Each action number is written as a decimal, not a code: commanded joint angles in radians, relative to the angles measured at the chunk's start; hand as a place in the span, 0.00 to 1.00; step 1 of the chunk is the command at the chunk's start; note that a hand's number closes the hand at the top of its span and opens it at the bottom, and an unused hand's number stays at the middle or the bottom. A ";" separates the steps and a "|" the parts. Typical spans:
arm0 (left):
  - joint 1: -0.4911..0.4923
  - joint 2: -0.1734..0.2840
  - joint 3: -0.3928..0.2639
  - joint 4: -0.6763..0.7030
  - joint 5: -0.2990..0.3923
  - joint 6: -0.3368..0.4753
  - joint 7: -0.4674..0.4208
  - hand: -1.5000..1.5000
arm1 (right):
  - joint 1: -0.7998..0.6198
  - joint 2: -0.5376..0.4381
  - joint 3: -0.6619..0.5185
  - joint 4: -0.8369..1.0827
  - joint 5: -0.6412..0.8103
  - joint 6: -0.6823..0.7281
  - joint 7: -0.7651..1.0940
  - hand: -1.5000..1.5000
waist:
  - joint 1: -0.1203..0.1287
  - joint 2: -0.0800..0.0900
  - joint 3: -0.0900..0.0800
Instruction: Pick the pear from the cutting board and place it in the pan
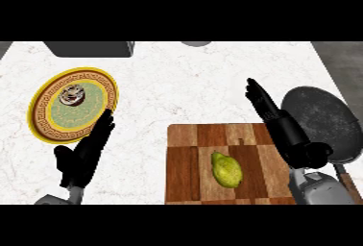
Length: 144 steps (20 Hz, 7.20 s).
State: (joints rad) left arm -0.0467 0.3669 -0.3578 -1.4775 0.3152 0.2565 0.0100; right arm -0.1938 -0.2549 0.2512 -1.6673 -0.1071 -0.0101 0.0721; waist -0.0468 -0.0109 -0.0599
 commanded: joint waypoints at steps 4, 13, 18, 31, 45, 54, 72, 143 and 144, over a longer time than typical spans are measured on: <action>-0.062 -0.039 -0.004 -0.041 -0.029 -0.008 -0.106 0.50 | 0.000 0.189 -0.050 0.072 -0.409 0.197 -0.091 1.00 | 0.078 0.036 0.071; -0.077 -0.069 -0.009 -0.061 -0.037 -0.014 -0.152 0.50 | 0.069 -0.045 -0.231 0.513 -0.754 0.804 -0.121 0.00 | 0.072 0.031 0.066; -0.063 -0.109 -0.040 -0.091 -0.062 0.013 -0.147 0.50 | -0.089 -0.135 -0.306 0.803 -0.570 1.018 -0.299 0.00 | 0.086 0.025 0.065; -0.068 -0.143 -0.040 -0.039 -0.093 0.020 -0.172 0.50 | -0.298 -0.110 -0.107 0.679 -0.166 1.058 -0.361 0.00 | 0.073 0.017 0.063; -0.056 -0.142 0.010 -0.008 -0.093 -0.013 -0.195 0.50 | -0.246 -0.160 0.163 0.629 0.265 0.896 -0.724 0.00 | 0.064 0.018 0.062; 0.011 -0.104 0.019 -0.146 -0.105 -0.035 -0.137 0.50 | -0.268 -0.170 0.214 0.738 0.266 0.833 -0.783 0.00 | 0.069 0.014 0.061; 0.009 -0.148 0.026 -0.131 -0.148 -0.043 -0.127 0.50 | -0.336 -0.031 0.401 0.829 0.339 0.715 -0.803 1.00 | 0.068 0.013 0.061; -0.001 -0.217 0.114 -0.069 -0.207 -0.142 -0.139 0.50 | -0.244 -0.354 -0.354 0.924 0.580 -0.633 0.245 0.00 | 0.081 0.023 0.062; -0.020 -0.186 0.145 -0.080 -0.185 -0.169 -0.136 0.50 | -0.199 -0.343 -0.330 0.948 0.570 -0.584 0.197 0.00 | 0.081 0.026 0.063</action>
State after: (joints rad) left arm -0.0449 0.1530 -0.2407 -1.5517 0.1089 0.1162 -0.1353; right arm -0.4004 -0.6013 -0.0896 -0.8297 0.5190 -0.7633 0.2752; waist 0.0213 0.0076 0.0017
